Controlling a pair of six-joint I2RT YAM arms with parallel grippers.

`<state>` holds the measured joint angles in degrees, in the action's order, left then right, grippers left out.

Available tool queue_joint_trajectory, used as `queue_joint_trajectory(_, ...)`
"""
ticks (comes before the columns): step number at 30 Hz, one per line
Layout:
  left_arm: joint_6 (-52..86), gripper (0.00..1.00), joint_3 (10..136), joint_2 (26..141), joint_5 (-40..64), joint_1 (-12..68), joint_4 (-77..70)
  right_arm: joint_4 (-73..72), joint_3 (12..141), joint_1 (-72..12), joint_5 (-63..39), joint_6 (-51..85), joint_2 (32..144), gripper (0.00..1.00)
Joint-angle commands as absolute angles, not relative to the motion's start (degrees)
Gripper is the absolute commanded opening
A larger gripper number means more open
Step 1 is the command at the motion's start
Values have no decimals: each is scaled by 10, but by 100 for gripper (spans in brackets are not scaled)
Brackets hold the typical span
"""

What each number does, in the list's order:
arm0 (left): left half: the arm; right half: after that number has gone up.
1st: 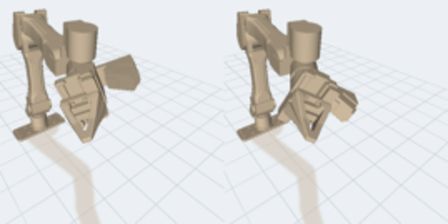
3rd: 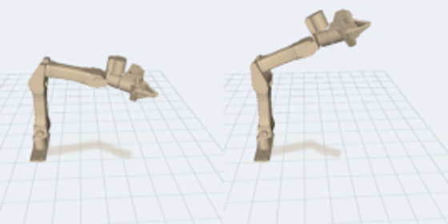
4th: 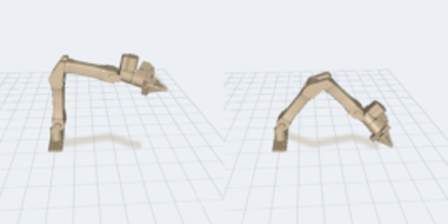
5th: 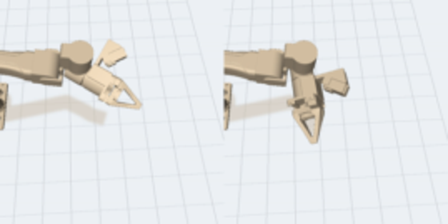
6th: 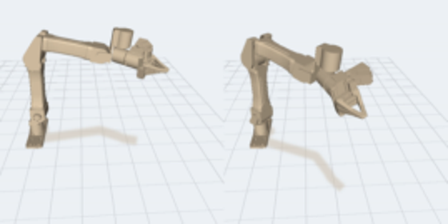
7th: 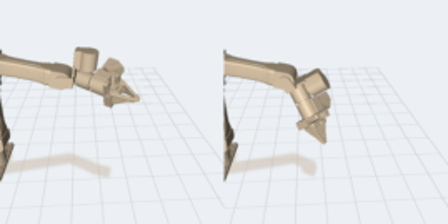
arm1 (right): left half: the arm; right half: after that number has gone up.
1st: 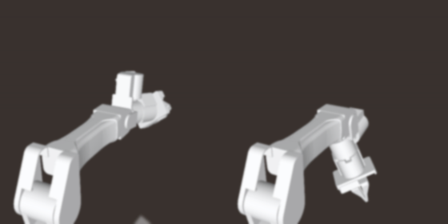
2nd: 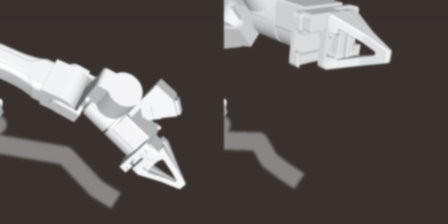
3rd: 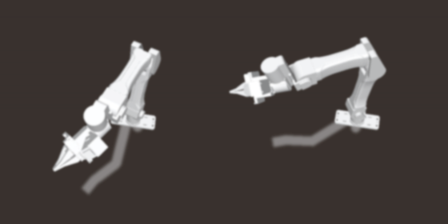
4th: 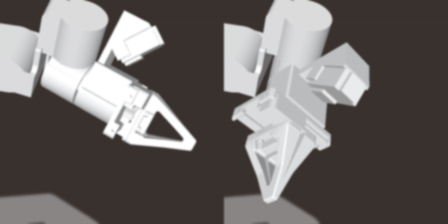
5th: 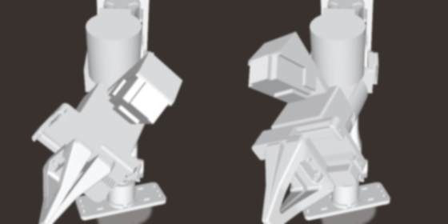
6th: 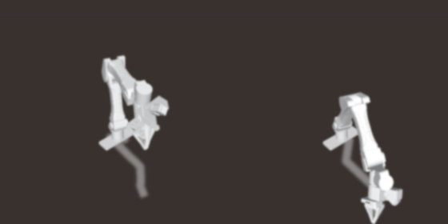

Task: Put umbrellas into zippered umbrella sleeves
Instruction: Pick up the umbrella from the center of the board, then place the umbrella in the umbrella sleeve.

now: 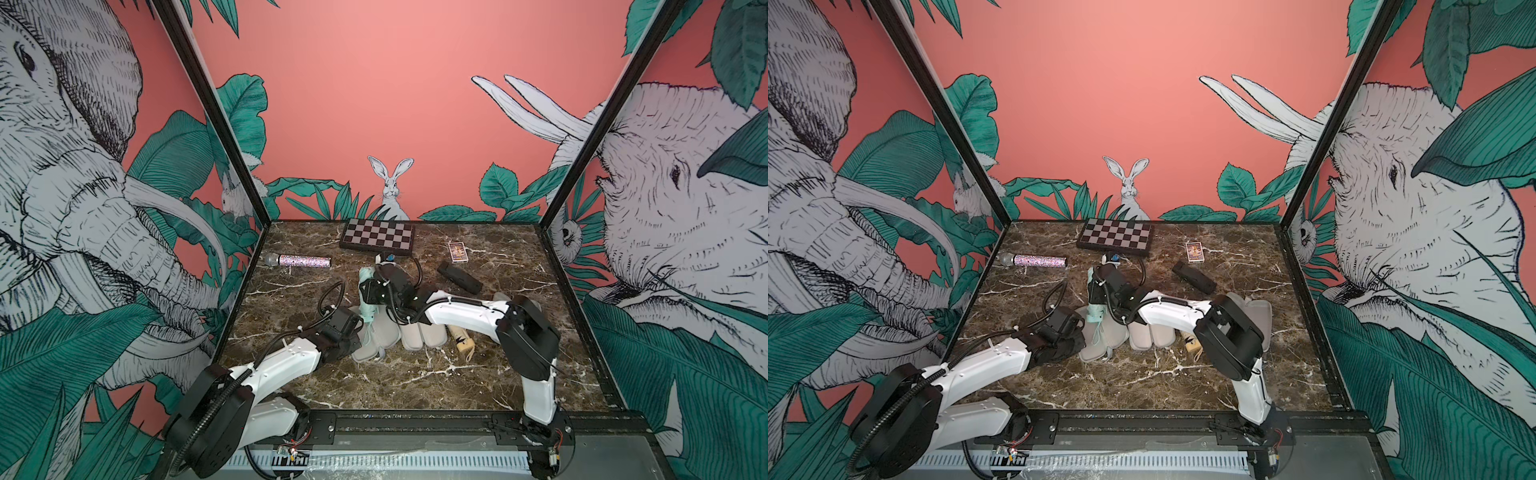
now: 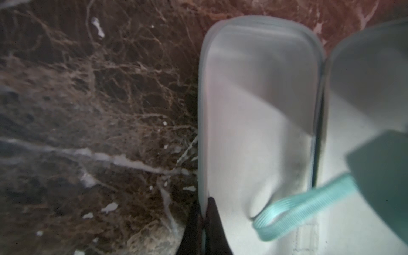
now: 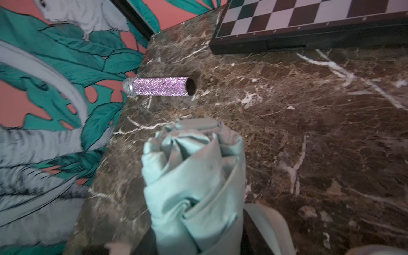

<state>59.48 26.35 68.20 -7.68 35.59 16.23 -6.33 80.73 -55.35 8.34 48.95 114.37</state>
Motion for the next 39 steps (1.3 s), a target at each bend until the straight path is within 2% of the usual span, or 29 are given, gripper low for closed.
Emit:
queue_joint_trajectory(1,627,0,255,680,-90,358,128,-180,842,-580,176,498,1131,12)
queue_joint_trajectory(5,631,0,253,688,-85,358,110,-171,795,-603,217,499,1135,12)
queue_joint_trajectory(10,634,0,250,684,-96,357,98,-152,716,-635,238,503,1082,11)
queue_joint_trajectory(16,641,0,263,695,-92,355,81,-80,709,-653,219,544,1074,9)
queue_joint_trajectory(21,632,0,260,687,-75,356,77,-33,730,-652,213,532,1117,9)
queue_joint_trajectory(24,606,7,252,661,-59,346,92,1,735,-635,190,513,1127,9)
queue_joint_trajectory(25,596,13,251,652,-48,338,98,28,746,-629,181,506,1134,9)
queue_joint_trajectory(29,559,26,230,630,32,277,87,66,770,-614,140,469,1154,9)
queue_joint_trajectory(35,528,28,218,655,91,250,40,91,809,-612,117,441,1168,10)
queue_joint_trajectory(39,539,26,206,671,100,246,-4,132,842,-612,120,405,1164,19)
